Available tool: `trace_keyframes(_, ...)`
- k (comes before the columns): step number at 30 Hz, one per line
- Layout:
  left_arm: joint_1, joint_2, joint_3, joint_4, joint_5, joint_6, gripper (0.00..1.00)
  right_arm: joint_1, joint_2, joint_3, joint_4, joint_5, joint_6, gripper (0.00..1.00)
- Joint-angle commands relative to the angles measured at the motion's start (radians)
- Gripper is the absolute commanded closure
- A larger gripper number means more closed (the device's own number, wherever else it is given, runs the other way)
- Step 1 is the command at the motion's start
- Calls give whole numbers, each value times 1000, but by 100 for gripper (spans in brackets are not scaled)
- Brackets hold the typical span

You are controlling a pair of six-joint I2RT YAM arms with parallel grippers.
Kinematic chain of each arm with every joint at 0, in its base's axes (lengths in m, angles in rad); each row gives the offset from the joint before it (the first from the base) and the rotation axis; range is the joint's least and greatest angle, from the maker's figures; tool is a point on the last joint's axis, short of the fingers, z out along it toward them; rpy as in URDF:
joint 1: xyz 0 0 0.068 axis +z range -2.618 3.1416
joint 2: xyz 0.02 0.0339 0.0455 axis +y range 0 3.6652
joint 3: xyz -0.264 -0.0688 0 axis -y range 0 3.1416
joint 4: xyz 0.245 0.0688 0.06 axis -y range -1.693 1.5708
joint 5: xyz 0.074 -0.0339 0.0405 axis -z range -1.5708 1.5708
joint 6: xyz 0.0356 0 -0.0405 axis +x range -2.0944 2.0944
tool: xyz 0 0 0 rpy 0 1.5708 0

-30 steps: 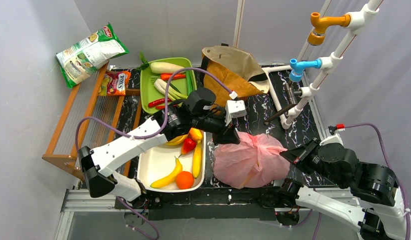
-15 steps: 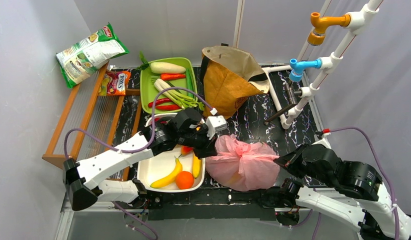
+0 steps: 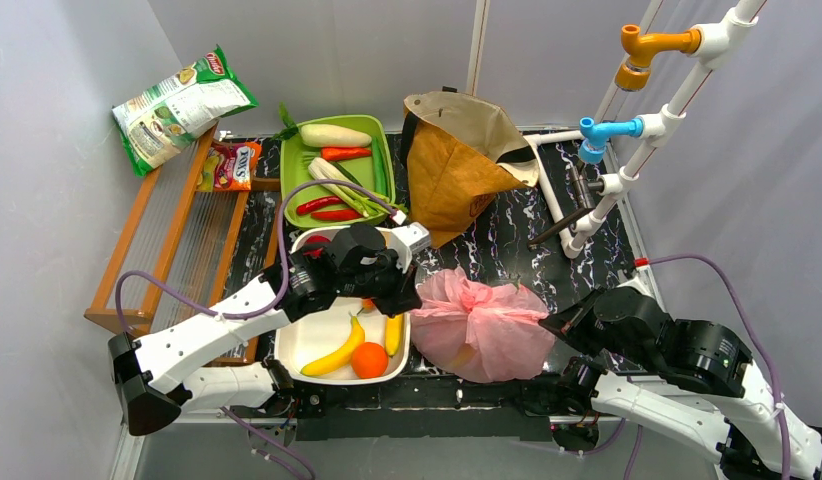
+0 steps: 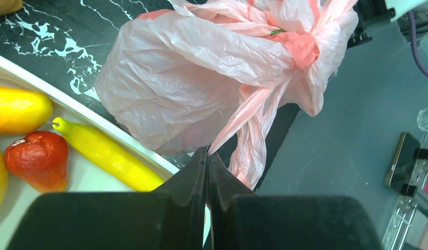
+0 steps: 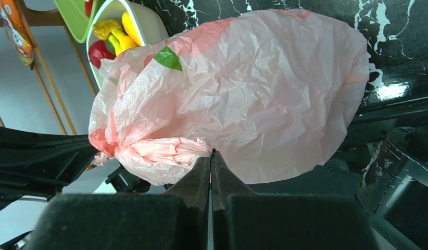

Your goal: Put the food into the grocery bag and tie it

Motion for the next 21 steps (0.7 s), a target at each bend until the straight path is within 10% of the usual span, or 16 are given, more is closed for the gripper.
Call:
trace_keyframes(1, 45, -33, 65, -187, -179, -53, 100, -8, -26, 31, -150, 144, -98, 99)
trace_keyframes(13, 51, 321, 730, -226, -195, 173, 100, -8, 274, 464, -17, 326, -463, 99)
trace_keyframes(21, 51, 341, 628, -217, -169, 174, 100, -8, 178, 181, -53, 246, -176, 99)
